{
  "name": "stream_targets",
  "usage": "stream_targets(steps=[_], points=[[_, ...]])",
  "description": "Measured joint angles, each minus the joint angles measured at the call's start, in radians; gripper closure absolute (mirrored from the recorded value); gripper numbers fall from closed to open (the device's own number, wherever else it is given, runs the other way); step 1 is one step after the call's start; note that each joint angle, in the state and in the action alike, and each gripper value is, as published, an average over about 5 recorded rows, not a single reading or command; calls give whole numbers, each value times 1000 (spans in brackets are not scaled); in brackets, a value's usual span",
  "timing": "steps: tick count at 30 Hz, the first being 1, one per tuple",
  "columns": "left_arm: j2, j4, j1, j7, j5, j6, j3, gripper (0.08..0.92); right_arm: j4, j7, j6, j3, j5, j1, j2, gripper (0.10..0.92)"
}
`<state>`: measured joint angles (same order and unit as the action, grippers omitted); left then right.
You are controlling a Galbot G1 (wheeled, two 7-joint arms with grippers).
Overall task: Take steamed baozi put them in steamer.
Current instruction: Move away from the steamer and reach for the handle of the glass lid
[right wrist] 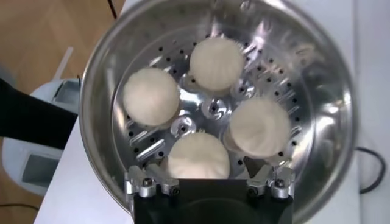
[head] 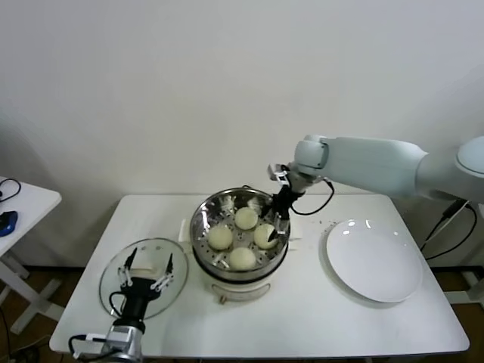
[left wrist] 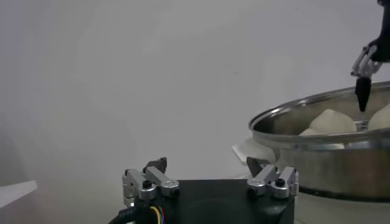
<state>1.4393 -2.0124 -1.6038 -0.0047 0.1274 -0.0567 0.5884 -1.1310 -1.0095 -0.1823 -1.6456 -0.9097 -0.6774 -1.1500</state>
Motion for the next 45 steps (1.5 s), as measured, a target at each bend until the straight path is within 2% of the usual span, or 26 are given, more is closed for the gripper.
stream_targets(steps=[11,23,28,34,45], points=[[-8,10,1,-2,-5,-1,9,177,-62,45,28,128,2,-8,133,203],[-18,13,10,-12,-4,-1,3,177,-285,382,57,400,155,191,435,203],[-20,16,14,-12,-12,-9,6,177,-379,520,71,624,221,405,534,203],[-23,22,23,-11,-21,-13,8,177,-473,676,89,998,284,755,576,203],[-23,26,20,4,-50,-32,36,177,-627,826,142,1632,392,1373,493,203]])
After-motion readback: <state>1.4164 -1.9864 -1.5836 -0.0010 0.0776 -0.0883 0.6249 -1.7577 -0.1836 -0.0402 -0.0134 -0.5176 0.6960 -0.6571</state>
